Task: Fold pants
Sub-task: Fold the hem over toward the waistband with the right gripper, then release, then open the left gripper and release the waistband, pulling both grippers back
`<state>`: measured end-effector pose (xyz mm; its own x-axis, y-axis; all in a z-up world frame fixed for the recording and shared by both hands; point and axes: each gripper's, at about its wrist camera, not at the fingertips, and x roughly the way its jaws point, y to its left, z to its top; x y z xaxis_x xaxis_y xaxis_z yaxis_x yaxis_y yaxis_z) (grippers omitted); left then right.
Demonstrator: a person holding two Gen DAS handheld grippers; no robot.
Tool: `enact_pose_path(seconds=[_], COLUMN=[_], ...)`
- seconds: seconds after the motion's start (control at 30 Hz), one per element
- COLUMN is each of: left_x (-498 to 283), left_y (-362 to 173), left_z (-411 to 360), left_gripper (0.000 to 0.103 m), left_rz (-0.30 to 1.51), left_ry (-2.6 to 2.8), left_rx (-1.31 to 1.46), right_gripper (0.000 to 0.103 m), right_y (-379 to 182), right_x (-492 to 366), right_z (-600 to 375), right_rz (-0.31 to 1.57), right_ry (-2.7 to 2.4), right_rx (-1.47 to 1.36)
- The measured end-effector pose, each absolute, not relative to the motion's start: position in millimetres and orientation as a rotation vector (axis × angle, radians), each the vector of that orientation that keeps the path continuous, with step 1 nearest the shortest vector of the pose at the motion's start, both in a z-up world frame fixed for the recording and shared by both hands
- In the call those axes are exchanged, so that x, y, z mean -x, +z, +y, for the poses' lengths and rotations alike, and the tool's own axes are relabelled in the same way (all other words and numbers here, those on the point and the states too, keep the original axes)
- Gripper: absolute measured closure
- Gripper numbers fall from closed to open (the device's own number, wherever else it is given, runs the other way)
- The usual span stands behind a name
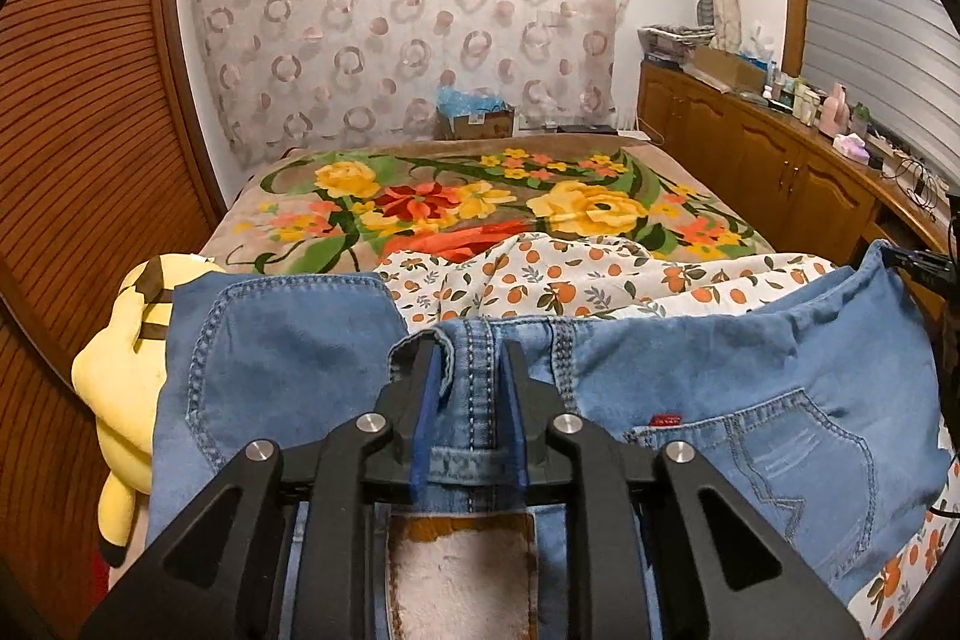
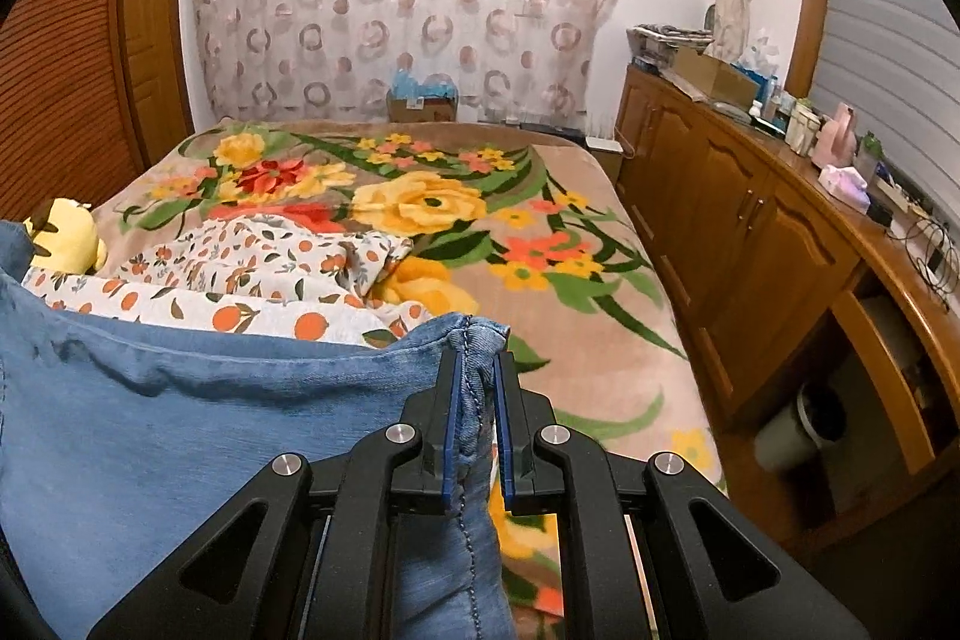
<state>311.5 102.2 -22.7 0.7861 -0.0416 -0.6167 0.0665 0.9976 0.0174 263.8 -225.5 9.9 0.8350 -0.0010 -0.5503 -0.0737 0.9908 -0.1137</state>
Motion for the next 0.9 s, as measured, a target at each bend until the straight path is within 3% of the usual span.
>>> enact_pose_path(seconds=[0.23,0.37,0.43,0.47,0.7,0.9], left_x=[-290,-278,-270,-267,-239,-208], left_y=[-17,-17,-20,-20,-20,-26], left_z=[110,111,110,110,107,105], left_gripper=[0.057,0.056,0.033,0.03,0.027,0.027], left_rz=[0.653,0.664,0.671,0.668,0.659,0.661], left_ry=[-0.072,-0.084,-0.095,-0.099,-0.122,-0.141], left_rx=[-0.019,-0.029,-0.031,-0.03,-0.02,-0.017], right_gripper=[0.088,0.085,0.083,0.081,0.06,0.055], right_y=[21,22,22,22,29,24], right_x=[-255,-238,-229,-224,-179,-137], right_z=[-223,-221,-218,-218,-213,-205], right_rz=[0.569,0.556,0.55,0.546,0.509,0.5], right_ry=[0.04,0.049,0.057,0.062,0.099,0.136], right_rx=[0.116,0.106,0.109,0.109,0.1,0.103])
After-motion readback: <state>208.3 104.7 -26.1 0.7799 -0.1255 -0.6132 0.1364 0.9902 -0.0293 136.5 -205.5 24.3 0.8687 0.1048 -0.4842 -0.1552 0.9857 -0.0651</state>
